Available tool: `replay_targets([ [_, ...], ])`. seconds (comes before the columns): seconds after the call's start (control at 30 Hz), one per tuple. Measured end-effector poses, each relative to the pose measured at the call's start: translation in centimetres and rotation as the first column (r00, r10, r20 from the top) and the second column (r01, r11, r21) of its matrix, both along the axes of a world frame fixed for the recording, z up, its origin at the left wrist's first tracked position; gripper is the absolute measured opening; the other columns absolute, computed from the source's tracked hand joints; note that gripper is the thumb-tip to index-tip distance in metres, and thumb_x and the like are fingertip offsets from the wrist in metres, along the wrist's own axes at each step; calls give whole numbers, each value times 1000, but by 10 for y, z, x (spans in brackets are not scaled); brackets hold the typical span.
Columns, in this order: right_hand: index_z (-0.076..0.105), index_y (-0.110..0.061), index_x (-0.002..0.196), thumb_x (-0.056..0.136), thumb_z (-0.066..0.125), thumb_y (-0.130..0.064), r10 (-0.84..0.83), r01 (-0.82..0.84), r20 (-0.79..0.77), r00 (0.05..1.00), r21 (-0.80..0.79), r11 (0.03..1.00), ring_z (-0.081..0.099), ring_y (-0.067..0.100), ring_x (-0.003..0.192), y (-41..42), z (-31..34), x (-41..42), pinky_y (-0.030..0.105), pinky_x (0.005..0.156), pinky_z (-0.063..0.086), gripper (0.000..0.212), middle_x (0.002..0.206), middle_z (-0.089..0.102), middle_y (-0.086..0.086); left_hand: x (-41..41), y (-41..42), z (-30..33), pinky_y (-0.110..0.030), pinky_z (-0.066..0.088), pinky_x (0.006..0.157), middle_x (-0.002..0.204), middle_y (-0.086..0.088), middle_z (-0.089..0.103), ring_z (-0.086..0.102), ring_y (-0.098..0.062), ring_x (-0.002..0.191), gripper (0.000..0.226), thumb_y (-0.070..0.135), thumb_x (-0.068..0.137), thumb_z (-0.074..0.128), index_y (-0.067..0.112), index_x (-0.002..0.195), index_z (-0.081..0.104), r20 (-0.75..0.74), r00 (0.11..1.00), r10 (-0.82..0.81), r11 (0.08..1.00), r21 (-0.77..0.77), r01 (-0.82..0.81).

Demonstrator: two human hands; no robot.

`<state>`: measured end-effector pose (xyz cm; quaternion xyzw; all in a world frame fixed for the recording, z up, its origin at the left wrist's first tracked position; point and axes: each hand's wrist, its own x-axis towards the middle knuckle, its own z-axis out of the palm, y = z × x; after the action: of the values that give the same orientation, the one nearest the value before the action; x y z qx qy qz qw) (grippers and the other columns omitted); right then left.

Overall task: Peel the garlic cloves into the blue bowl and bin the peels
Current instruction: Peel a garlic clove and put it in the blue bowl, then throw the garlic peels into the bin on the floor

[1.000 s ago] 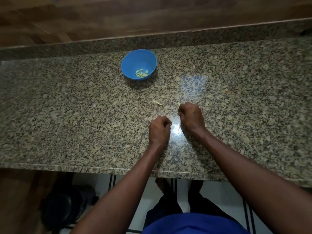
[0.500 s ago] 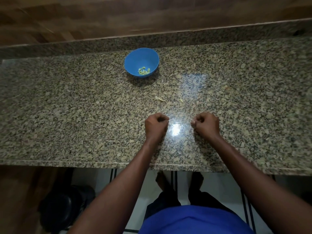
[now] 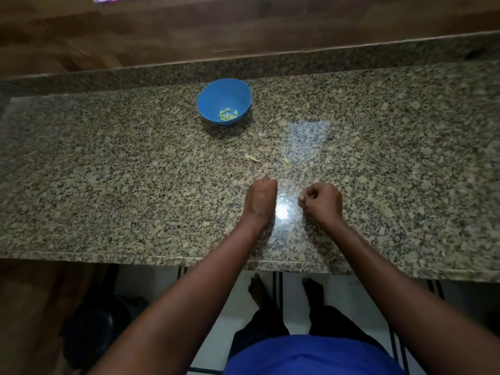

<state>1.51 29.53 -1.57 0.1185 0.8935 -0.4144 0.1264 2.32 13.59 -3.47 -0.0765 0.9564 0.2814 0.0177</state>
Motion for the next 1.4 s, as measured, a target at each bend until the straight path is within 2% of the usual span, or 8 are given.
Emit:
replay_targets([
  [0.2,76,-13,75,85,78,-15,84,-84,22,996,-12,996,64,11,63,15,3,0,16,51,37,10,70,71,-1,32,8,5,-14,35,45,81,-3,60,43,-4,62,25,-2,103,47,3,88,65,33,956,292,947,-152,-284],
  [0.33,76,-13,72,84,80,-12,119,-105,91,989,-150,983,69,14,58,14,-1,-2,23,56,55,13,61,70,-2,53,10,19,-19,58,55,71,-2,72,70,-13,63,14,0,89,72,8,78,75,228,895,383,851,291,-438],
  [0.47,68,1,77,89,75,-1,178,-44,245,953,-469,882,65,33,61,8,1,1,64,70,59,14,65,68,19,69,-4,49,-25,62,71,88,-10,78,75,-18,81,5,-4,88,73,-1,91,74,509,742,435,83,798,-596],
  [0.6,65,5,88,92,71,1,262,-28,316,912,-589,808,62,30,65,-15,15,7,60,78,58,9,71,62,23,91,-30,61,-20,61,71,90,-13,76,76,-17,81,9,-11,88,68,-6,95,70,529,717,454,-257,848,-463],
  [0.73,67,5,94,93,70,-2,341,-114,282,897,-597,794,64,21,60,-54,27,16,31,59,57,8,72,65,16,122,-65,68,-17,59,67,81,-9,75,74,-13,74,9,-11,91,65,-4,92,70,516,674,529,-329,857,-397],
  [0.87,67,6,92,92,72,-2,452,-196,271,850,-633,749,66,22,65,-120,29,42,36,74,56,10,74,67,14,169,-117,74,-16,59,67,77,-7,75,73,-11,70,10,-10,93,62,-3,92,69,491,618,615,-363,871,-330],
  [1.1,67,6,95,95,65,3,674,-328,273,686,-711,622,62,19,64,-320,44,161,25,66,56,4,71,66,11,301,-264,73,-17,58,62,73,-7,75,74,-10,66,32,-14,95,54,1,77,76,416,467,780,-394,907,-149],
  [1.4,66,6,96,95,62,6,805,-359,285,520,-782,509,60,18,64,-578,40,359,24,64,55,5,74,64,13,501,-480,56,-16,58,69,78,-5,77,74,-8,73,18,-12,96,54,-1,94,68,388,313,867,-368,921,-126],
])
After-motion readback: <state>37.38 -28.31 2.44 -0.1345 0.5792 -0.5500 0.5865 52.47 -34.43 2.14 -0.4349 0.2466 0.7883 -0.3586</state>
